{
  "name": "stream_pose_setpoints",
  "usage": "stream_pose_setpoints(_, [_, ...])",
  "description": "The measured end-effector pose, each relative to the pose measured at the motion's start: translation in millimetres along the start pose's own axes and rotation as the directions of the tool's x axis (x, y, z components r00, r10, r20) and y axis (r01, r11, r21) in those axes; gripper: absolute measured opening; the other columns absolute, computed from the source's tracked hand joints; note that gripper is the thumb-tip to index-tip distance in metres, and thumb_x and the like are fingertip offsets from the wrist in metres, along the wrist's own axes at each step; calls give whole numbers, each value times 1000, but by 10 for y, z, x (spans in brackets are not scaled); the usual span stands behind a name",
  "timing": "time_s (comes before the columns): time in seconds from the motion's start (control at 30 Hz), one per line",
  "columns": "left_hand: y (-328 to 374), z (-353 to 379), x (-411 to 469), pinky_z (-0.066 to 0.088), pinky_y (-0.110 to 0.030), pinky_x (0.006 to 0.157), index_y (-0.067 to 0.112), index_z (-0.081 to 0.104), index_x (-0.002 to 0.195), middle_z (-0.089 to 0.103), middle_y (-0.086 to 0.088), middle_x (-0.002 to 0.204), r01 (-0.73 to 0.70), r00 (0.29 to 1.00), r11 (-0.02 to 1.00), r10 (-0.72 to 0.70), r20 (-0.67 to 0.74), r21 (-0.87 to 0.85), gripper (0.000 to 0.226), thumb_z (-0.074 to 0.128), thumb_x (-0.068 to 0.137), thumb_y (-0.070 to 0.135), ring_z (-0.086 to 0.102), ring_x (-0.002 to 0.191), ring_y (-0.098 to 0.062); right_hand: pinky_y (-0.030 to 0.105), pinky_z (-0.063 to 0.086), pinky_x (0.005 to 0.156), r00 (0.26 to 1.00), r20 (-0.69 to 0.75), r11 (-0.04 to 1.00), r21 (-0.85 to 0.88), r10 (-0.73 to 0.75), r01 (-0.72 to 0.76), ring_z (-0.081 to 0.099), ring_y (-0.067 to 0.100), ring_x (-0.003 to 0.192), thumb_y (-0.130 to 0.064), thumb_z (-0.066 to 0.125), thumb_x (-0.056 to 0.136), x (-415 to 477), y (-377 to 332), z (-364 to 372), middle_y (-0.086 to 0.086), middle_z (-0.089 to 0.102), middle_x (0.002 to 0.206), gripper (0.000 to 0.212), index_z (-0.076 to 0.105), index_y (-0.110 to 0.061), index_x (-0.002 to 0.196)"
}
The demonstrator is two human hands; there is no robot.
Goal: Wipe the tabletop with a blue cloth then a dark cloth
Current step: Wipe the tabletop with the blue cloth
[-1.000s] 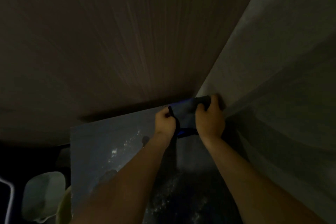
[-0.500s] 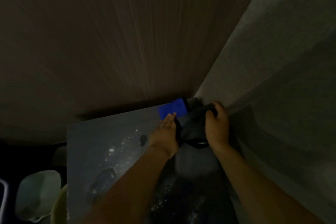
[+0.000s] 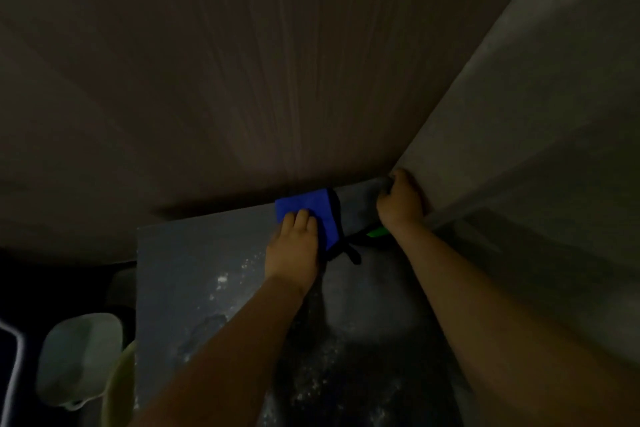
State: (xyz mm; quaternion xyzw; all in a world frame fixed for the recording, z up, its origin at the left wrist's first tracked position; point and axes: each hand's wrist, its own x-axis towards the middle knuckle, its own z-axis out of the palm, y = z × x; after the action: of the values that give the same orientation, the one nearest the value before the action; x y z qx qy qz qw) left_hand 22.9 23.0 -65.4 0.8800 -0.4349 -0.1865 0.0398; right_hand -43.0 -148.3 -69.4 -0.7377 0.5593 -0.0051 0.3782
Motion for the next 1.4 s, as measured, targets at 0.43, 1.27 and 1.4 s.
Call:
stream_pose_setpoints(0.43, [94,110,-108,0,-35,121,6,-1,153,-5,-13,161,-35,995,992,46,88,-123,81,47,95,34,-8,148,-25,36,3,119,640,395,455,-468,-659,758,21,22,148,-8,47,95,-599,84,443,8,26,159,58,29,-8,151])
stream_pose_setpoints(1.27, [-417,2,-171,-4,-34,118,8,-16,150,-22,-9,158,19,960,997,-40,276,79,87,37,96,51,-19,146,-21,42,-8,122,738,599,509,-551,-309,661,0,10,150,-28,41,99,-920,-494,695,-2,2,164,67,7,-17,155])
stream_pose_setpoints(1.4, [-562,-51,-214,-4,-34,118,8,-16,150,-21,-9,158,38,956,996,-60,286,83,89,38,95,53,-18,146,-21,41,-7,122,732,609,527,-531,-306,663,0,10,150,-29,43,98,-975,-590,826,-3,1,164,69,6,-19,155])
